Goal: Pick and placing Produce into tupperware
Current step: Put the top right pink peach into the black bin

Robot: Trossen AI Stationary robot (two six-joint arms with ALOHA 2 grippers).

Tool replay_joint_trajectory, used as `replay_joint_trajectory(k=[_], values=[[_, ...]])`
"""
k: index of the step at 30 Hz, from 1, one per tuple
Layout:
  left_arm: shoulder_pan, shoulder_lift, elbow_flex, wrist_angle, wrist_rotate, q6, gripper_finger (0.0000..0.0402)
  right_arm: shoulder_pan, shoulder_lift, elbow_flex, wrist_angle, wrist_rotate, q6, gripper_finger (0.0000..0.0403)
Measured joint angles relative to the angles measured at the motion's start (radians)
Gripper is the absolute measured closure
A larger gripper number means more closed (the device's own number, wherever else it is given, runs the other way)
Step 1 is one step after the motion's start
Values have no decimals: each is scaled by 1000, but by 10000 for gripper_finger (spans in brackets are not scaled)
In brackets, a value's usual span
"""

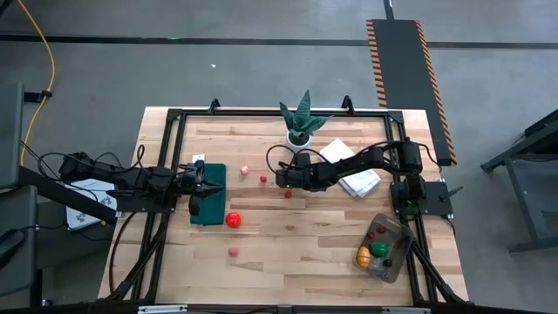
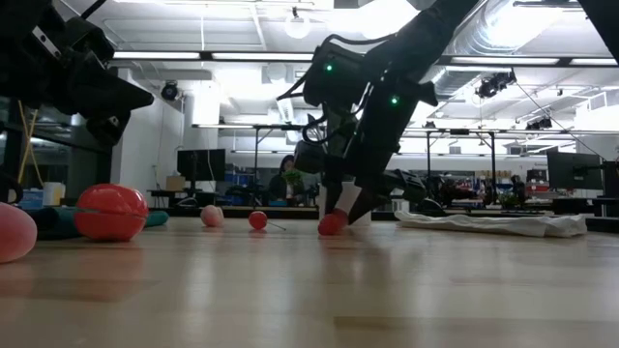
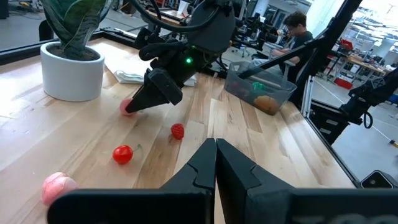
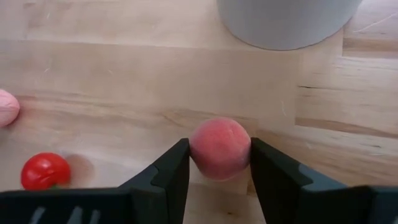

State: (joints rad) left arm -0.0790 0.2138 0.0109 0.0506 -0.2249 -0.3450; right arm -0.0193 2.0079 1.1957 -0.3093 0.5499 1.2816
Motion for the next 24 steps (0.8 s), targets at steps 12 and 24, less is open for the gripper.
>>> replay_joint_trajectory(k=[12,24], values=[[0,0,0,0,-1,0,401,0,-51,1,-1,-2,-30,264],[0,0,0,1,-2,0,401,0,-105,2,-27,-47,-53,265]])
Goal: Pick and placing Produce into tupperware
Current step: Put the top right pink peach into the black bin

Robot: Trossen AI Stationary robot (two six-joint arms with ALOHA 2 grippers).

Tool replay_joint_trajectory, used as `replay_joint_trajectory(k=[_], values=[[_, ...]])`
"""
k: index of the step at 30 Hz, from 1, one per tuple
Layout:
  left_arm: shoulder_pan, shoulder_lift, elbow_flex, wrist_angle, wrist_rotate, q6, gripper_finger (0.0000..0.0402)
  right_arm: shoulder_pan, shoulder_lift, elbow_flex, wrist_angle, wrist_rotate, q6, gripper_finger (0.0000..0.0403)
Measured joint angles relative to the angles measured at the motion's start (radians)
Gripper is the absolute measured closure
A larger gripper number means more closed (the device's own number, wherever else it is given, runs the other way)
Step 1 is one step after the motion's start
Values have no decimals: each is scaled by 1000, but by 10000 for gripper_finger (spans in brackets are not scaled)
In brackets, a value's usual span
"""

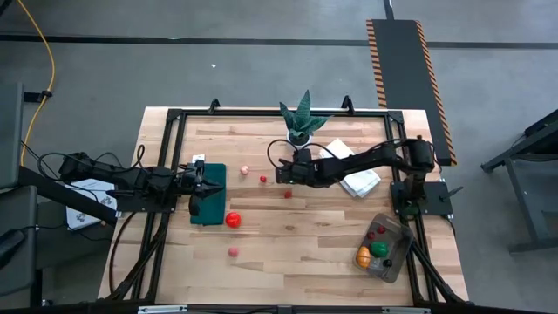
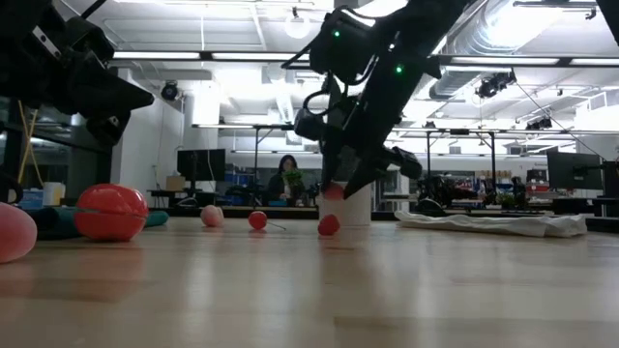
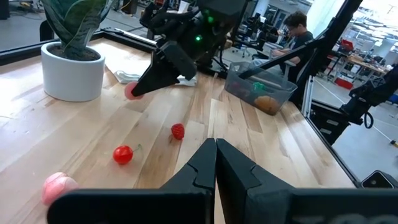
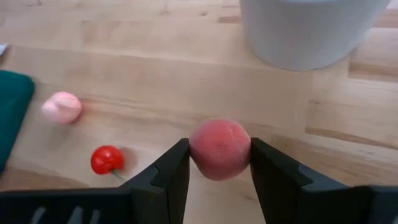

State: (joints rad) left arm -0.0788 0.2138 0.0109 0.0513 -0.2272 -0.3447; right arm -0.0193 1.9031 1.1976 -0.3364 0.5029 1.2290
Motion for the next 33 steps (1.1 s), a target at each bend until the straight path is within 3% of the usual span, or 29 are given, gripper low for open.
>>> replay_joint_trajectory(k=[13,33], values=[[0,0,0,0,-1,0,401,0,-65,0,-8,-60,-43,265],[0,0,0,6,-1,-34,401,1,-316,0,-96,-194,-150,265]])
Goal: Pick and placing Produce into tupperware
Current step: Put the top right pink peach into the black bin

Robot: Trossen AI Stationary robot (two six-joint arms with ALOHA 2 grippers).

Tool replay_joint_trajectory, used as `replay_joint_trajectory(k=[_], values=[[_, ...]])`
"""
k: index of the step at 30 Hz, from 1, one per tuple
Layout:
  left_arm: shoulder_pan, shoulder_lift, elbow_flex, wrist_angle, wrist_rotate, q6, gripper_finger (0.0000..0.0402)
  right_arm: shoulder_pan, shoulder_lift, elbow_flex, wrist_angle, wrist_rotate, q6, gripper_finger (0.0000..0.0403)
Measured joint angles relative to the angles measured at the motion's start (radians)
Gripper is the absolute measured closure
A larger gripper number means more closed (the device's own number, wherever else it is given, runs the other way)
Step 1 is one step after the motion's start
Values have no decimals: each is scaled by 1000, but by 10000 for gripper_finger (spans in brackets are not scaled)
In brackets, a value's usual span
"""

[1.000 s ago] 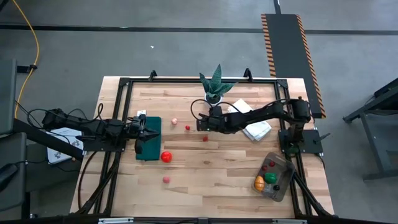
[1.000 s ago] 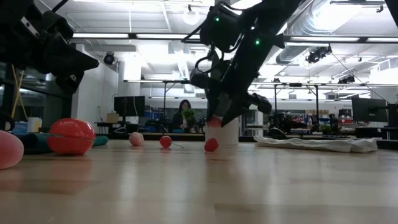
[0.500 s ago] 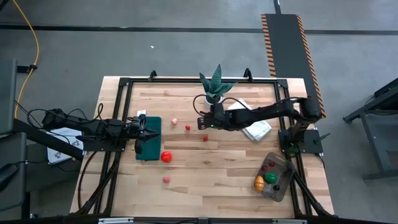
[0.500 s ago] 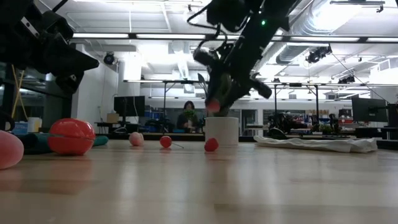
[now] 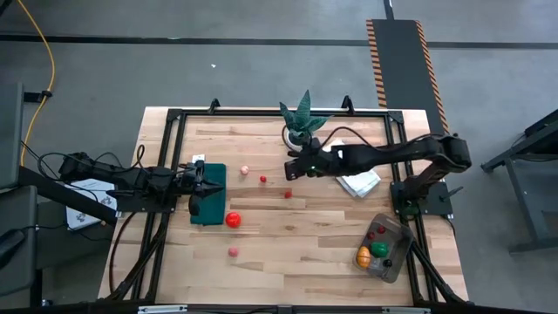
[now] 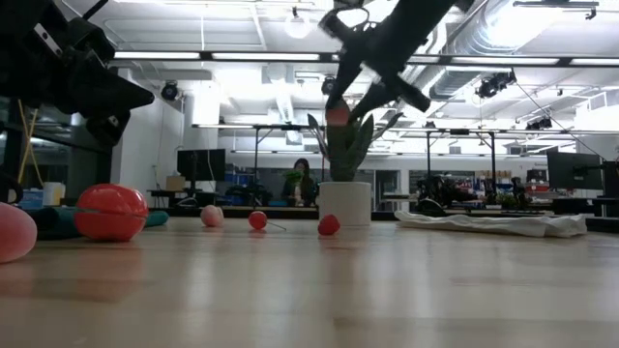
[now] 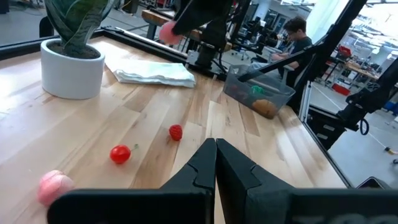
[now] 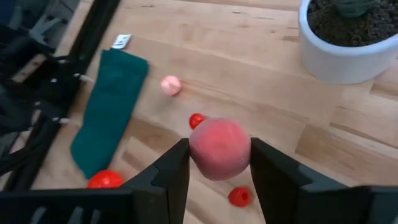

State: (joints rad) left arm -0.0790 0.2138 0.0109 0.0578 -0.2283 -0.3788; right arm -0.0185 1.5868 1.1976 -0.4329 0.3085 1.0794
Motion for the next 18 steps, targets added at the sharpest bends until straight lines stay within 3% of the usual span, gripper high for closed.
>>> replay_joint_trajectory(k=[18], values=[[0,0,0,-7,-10,-105,401,0,-174,0,-40,-186,-15,265]])
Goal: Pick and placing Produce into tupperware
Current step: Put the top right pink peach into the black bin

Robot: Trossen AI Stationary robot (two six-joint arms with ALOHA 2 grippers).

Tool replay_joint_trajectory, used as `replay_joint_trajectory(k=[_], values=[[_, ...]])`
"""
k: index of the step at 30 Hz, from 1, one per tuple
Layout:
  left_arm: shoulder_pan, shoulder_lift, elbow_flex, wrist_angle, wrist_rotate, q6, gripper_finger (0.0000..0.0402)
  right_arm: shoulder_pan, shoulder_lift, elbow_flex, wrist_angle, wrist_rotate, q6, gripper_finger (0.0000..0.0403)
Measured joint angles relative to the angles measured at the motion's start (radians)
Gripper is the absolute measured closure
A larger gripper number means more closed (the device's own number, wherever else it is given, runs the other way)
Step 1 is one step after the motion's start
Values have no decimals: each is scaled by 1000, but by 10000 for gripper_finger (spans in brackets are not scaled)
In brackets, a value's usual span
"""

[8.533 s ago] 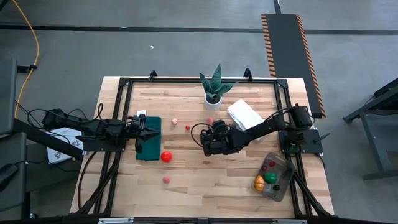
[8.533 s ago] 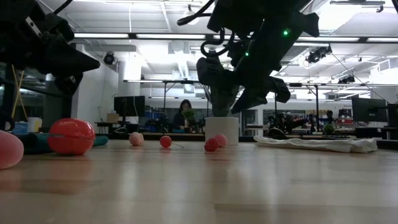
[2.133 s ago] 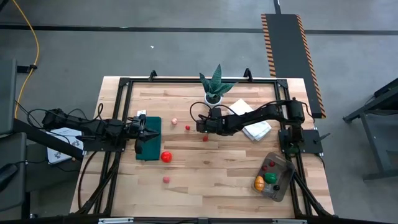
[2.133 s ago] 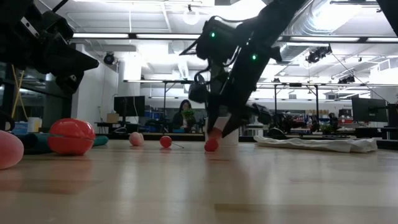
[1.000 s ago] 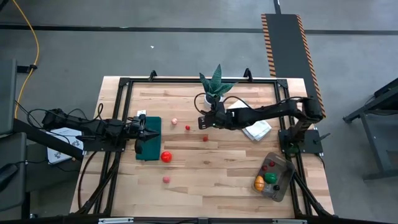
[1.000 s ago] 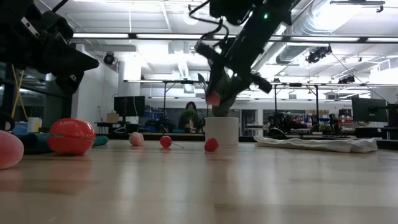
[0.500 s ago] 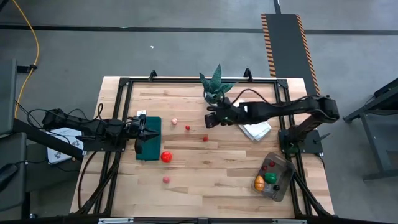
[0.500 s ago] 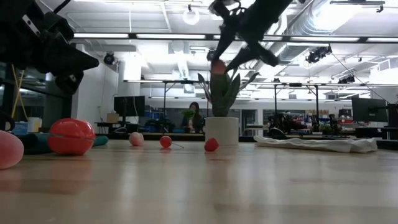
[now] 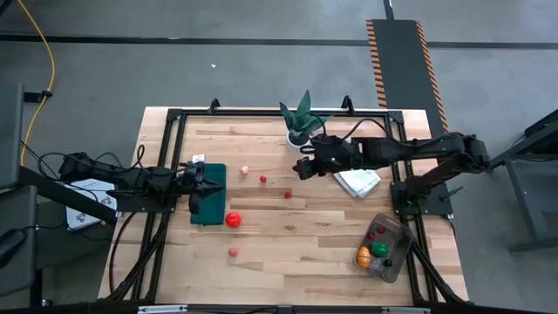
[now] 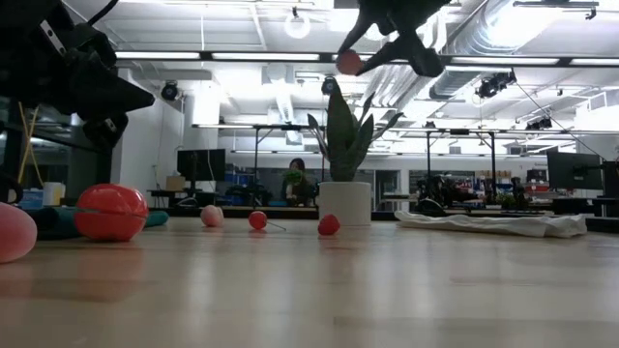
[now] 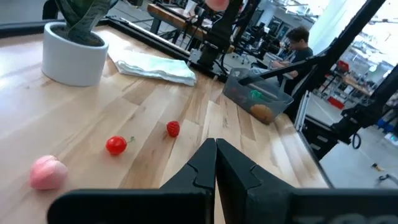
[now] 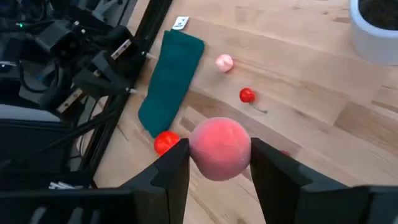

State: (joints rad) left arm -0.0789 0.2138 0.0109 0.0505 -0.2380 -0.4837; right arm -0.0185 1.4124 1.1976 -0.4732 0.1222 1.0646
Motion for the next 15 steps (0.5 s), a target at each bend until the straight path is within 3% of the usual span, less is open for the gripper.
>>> replay_joint_trajectory(k=[5,15], values=[[0,0,0,0,1,-76,401,0,-22,0,-10,-31,8,265],[0,0,0,-1,3,-75,401,7,-68,0,-20,-74,65,265]])
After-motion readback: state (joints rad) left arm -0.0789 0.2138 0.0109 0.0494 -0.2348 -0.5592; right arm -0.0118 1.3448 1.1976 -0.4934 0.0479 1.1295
